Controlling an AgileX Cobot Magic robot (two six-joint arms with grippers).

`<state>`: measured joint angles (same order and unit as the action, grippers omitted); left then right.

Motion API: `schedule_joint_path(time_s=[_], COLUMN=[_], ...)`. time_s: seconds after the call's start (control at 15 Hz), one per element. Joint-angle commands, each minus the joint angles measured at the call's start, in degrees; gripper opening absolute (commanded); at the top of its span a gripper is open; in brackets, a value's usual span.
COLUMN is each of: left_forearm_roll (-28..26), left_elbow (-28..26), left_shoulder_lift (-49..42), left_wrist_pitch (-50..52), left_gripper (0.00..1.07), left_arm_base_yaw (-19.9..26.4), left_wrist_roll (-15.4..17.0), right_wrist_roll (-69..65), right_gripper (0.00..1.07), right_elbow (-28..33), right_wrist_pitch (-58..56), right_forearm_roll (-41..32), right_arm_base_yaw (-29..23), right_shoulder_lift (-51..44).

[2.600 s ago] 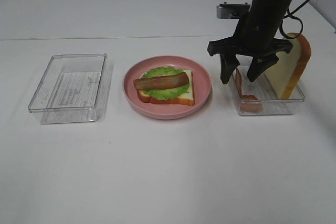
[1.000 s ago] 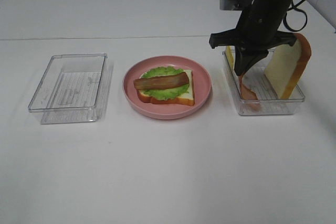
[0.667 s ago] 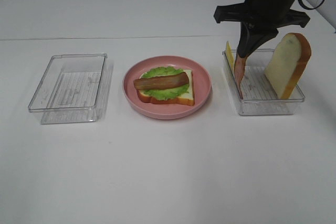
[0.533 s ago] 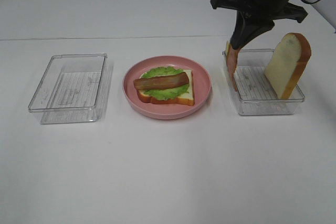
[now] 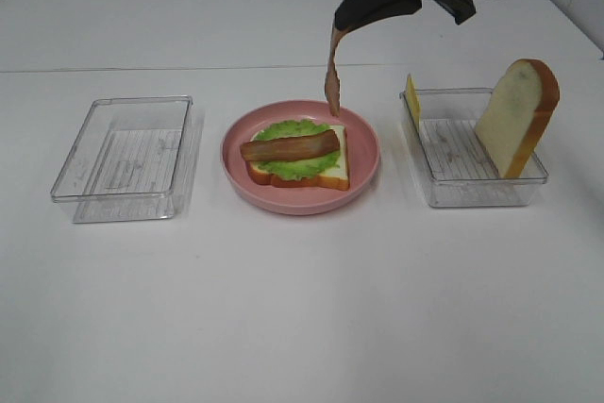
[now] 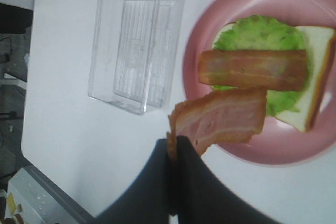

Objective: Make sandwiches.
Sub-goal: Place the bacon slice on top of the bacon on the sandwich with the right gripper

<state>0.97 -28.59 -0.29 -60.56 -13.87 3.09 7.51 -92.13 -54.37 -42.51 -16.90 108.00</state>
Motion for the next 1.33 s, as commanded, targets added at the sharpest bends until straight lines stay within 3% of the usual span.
schedule_joint_path(time_s=[0.07, 0.8, 1.0, 1.33], left_forearm_roll=[0.0, 0.0, 0.0, 0.0], left_elbow=[0.06, 0.06, 0.06, 0.06], left_shoulder_lift=[-1.2, -1.2, -1.2, -1.2], left_wrist_pitch=[0.63, 0.63, 0.63, 0.63], left_gripper=[0.79, 0.79, 0.79, 0.79], left_arm_base_yaw=[-0.11, -0.11, -0.11, -0.11], left_wrist_roll=[-0.06, -0.23, -0.23, -0.29], right_wrist_roll=[3.61, 26.64, 29.62, 28.65], right_gripper=[0.0, 0.0, 0.0, 0.0], right_elbow=[-0.23, -0.23, -0.23, -0.23], right_wrist_pitch=[2.81, 4.81, 6.13, 9.85], right_forearm_roll=[-4.98, -40.51, -45.66, -41.31], right_arm_base_yaw=[-0.17, -0.23, -1.95, -2.75], right_shoulder_lift=[-0.17, 14.73, 18.68, 19.94])
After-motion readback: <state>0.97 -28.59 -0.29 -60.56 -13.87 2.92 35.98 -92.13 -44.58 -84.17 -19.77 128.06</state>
